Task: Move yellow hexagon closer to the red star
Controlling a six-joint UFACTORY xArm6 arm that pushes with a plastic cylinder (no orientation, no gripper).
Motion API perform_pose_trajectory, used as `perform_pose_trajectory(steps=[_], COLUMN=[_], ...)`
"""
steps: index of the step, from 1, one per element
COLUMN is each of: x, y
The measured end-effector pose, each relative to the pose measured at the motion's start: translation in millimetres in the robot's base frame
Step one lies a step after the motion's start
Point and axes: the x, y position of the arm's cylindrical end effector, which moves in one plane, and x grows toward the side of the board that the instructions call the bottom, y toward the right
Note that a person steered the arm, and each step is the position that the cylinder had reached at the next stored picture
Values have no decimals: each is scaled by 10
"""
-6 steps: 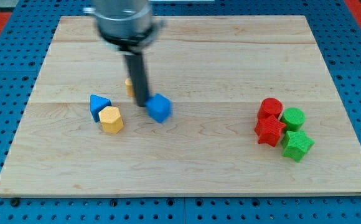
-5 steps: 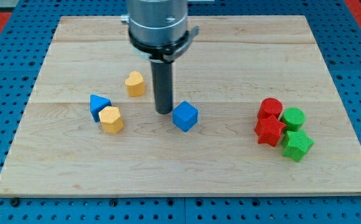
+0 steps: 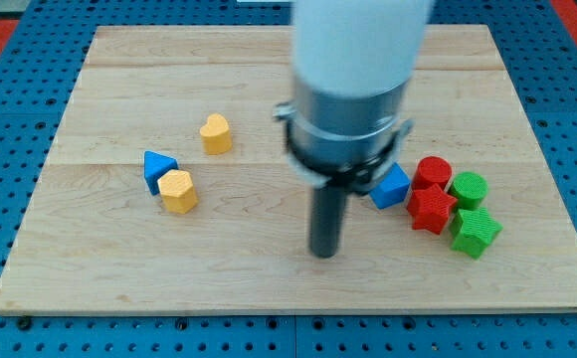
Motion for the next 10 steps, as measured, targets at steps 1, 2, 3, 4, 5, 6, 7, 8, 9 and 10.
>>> perform_pose_trajectory(steps=[1,2,3,4,5,6,7,8,9,10], x=[-109,-625,-858,-677,-630,-445,-325,-322,-193,-224], y=[-1096,-1859,-1576,-669,-268,-593,-614,422,652,-199])
